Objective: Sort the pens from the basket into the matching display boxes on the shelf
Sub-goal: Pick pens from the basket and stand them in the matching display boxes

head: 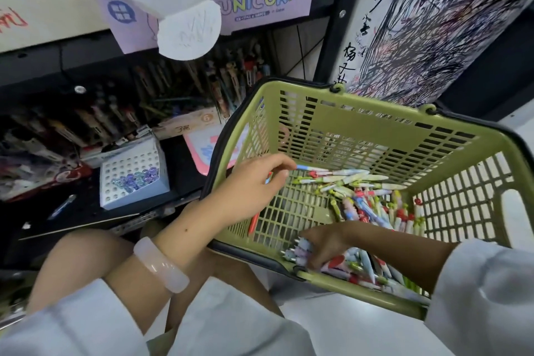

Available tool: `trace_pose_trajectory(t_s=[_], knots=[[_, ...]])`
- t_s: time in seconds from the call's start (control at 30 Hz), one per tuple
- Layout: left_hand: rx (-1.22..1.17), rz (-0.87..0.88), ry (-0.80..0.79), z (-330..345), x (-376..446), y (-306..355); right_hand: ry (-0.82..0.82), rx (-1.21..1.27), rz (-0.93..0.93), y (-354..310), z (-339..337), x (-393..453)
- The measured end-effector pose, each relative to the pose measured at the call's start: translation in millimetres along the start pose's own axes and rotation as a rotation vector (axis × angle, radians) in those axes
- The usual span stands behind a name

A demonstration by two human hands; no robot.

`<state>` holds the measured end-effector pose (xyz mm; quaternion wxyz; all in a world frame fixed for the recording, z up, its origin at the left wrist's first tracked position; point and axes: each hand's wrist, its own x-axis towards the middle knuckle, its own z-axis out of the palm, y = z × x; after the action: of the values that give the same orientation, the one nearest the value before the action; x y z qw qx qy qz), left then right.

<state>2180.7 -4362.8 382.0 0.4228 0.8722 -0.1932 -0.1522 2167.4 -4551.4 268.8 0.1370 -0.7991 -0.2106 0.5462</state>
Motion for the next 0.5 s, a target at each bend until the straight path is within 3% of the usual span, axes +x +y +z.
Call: trace_pose_trajectory(t_s=[0.3, 0.5], knots=[[-0.051, -0.006, 0.016, -1.7, -4.0, 0.0, -0.114, 0.102, 0.016, 2.7, -5.0, -0.2], [-0.083, -0.016, 0.013, -2.7, -4.0, 2.0, -0.035, 0.146, -0.096, 7.0, 1.6, -1.7]])
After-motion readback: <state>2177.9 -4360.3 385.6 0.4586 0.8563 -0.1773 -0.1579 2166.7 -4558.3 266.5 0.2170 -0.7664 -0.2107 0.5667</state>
